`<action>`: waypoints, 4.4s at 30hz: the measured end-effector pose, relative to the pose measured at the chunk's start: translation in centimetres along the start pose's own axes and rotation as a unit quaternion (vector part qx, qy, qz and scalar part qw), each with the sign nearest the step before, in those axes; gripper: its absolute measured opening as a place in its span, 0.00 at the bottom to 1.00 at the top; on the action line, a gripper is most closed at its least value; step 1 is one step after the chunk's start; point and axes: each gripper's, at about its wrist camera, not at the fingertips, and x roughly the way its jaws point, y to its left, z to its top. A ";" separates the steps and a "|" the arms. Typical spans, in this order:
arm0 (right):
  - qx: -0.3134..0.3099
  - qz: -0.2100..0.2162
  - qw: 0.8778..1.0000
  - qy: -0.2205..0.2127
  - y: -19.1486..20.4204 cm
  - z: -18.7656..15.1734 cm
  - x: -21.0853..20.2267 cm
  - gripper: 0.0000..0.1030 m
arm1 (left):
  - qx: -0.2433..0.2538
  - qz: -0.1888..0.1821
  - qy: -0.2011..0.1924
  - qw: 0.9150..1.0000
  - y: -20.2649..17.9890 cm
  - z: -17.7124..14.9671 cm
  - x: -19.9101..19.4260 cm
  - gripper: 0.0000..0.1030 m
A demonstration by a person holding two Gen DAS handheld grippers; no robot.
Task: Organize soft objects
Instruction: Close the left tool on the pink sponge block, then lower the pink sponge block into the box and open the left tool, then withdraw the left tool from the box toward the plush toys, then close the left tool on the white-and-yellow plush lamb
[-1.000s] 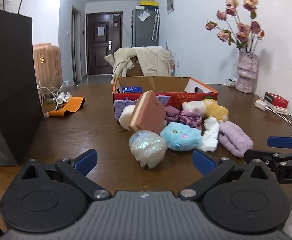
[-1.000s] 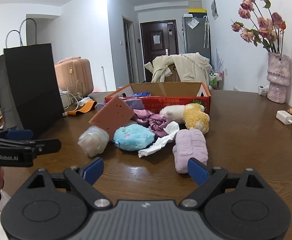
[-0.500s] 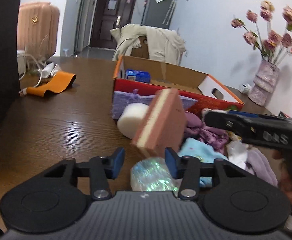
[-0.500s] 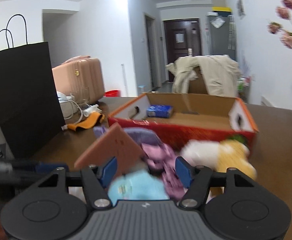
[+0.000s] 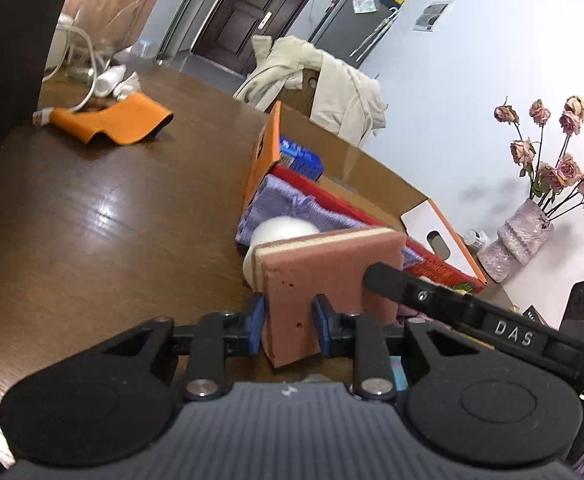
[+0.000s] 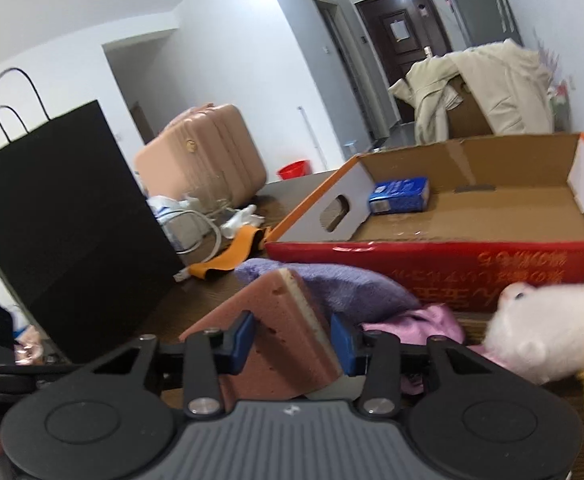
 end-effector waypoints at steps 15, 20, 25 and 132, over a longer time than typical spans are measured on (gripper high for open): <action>0.051 -0.030 0.994 -0.087 2.3 -2.0 -10.5 0.29 | 0.080 -0.073 -0.038 0.993 -7.0 -1.6 -6.8 0.24; 0.085 -0.060 0.990 -0.095 2.0 -4.0 -13.9 0.28 | 0.104 -0.085 -0.022 0.991 -9.1 -3.4 -7.3 0.24; 0.114 -0.072 0.985 -0.104 1.0 -5.2 -16.3 0.27 | 0.117 -0.091 -0.012 0.989 -11.3 -3.1 -6.9 0.23; -0.023 -0.261 0.964 -0.048 -6.9 -3.8 -14.9 0.73 | 0.294 -0.009 0.007 0.956 -18.0 -2.8 5.1 0.72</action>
